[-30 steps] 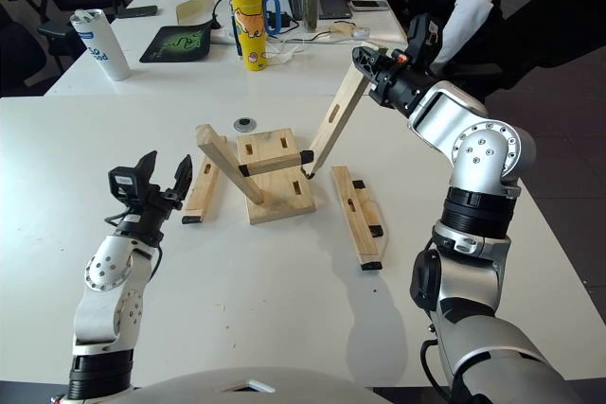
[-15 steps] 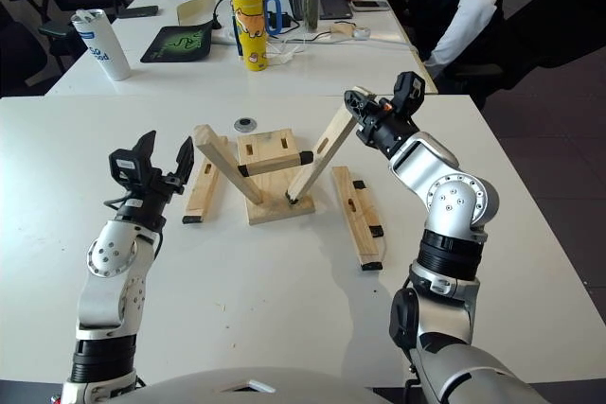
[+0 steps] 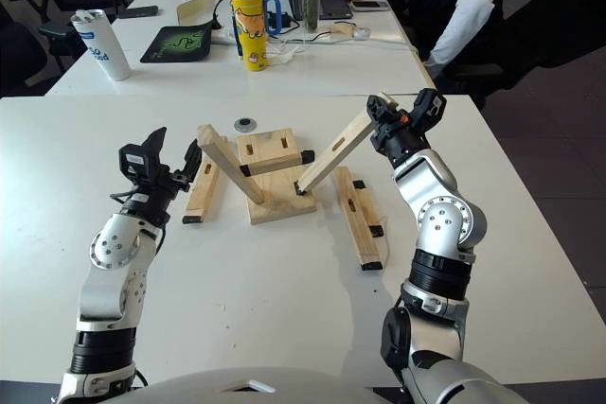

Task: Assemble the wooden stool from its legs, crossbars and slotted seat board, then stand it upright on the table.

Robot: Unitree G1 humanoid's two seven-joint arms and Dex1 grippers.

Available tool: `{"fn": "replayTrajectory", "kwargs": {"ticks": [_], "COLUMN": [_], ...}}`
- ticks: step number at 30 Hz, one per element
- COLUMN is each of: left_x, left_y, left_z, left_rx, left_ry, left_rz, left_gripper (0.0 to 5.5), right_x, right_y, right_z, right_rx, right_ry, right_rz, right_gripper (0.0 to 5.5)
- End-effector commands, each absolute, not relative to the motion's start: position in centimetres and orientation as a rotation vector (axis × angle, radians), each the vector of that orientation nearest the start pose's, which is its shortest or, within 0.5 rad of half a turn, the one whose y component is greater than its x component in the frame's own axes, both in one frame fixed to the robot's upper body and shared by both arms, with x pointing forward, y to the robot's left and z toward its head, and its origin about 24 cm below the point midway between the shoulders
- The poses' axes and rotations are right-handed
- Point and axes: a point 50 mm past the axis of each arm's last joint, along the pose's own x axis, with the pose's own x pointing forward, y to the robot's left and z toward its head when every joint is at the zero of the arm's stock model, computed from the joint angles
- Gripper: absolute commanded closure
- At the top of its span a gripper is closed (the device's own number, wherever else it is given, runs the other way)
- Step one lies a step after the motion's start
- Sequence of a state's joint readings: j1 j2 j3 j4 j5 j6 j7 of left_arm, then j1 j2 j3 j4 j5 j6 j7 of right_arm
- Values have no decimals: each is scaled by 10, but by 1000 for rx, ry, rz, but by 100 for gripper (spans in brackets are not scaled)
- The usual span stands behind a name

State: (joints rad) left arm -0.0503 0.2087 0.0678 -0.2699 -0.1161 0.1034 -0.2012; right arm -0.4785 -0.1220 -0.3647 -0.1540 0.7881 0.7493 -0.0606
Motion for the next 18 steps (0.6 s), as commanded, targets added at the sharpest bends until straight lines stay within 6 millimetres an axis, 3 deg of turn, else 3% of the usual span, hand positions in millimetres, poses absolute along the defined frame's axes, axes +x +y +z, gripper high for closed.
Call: {"fn": "replayTrajectory", "kwargs": {"ticks": [1, 7, 13, 18], "left_x": [263, 264, 265, 264], "left_y": [175, 178, 175, 173], "left_z": [118, 119, 123, 125], "left_rx": [120, 104, 93, 85], "left_ry": [-239, -257, -282, -298], "left_rz": [-199, -160, -145, -132], "left_gripper": [231, 231, 231, 231], "right_x": [314, 326, 333, 317], "right_y": [-184, -171, -157, -140], "right_z": [150, 146, 146, 139], "right_rx": [537, 553, 399, 343], "right_ry": [48, 28, -1, -31], "right_rz": [170, 197, 236, 342], "right_gripper": [447, 447, 447, 447]}}
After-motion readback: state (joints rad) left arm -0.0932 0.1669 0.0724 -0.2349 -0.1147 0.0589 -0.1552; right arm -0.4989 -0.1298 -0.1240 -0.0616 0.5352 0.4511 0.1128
